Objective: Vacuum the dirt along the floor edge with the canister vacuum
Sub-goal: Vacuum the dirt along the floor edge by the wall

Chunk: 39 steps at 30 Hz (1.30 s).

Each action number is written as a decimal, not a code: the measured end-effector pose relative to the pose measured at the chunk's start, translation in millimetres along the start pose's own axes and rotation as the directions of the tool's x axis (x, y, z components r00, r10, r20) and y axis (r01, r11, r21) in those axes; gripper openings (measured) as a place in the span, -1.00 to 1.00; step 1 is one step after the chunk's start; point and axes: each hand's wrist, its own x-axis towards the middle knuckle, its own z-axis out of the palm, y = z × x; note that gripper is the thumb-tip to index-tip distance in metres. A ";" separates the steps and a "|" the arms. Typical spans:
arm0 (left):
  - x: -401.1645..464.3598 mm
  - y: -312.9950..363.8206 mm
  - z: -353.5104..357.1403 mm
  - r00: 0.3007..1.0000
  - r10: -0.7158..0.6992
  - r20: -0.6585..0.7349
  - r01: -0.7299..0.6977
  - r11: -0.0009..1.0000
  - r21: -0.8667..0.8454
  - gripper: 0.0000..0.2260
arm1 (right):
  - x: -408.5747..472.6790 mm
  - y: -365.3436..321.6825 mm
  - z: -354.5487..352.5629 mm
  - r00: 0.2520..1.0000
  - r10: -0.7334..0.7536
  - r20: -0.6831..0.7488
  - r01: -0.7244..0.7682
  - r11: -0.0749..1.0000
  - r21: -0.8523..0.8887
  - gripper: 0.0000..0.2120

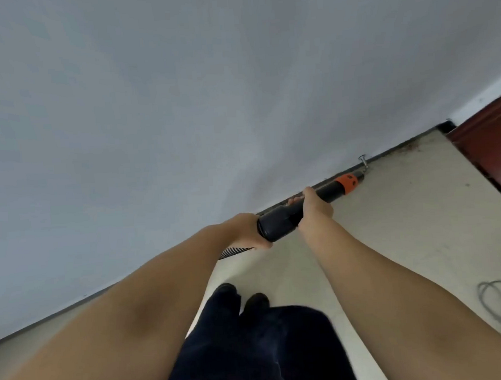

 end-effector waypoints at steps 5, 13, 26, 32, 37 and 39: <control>15.0 43.5 29.7 0.999 -0.040 -0.037 0.039 0.999 -0.026 -0.76 | 34.7 -21.8 -41.5 1.000 0.029 0.009 -0.028 0.995 -0.094 -0.67; -22.6 73.9 139.5 0.929 -0.323 -0.183 0.226 0.884 -0.410 -0.79 | 76.3 11.9 -74.7 0.961 0.107 0.256 0.023 0.888 -0.459 -0.57; -51.6 21.1 301.2 0.617 -0.773 -0.147 0.281 0.390 -0.877 -0.71 | 74.9 189.0 -38.2 0.855 0.287 0.433 0.287 0.434 -0.854 -0.86; 30.7 -37.9 361.1 0.601 -0.797 -0.057 0.075 0.128 -0.989 -0.65 | 156.7 273.2 -2.2 0.767 0.395 0.506 0.448 0.234 -0.863 -0.88; 150.3 -120.7 418.6 0.584 -0.810 -0.045 0.064 0.101 -0.993 -0.68 | 291.0 354.5 34.4 0.747 0.406 0.527 0.492 0.197 -0.848 -0.87; 193.7 -149.6 445.1 0.569 -0.821 -0.046 0.067 0.103 -0.992 -0.71 | 341.9 387.7 41.4 0.738 0.403 0.541 0.512 0.188 -0.838 -0.87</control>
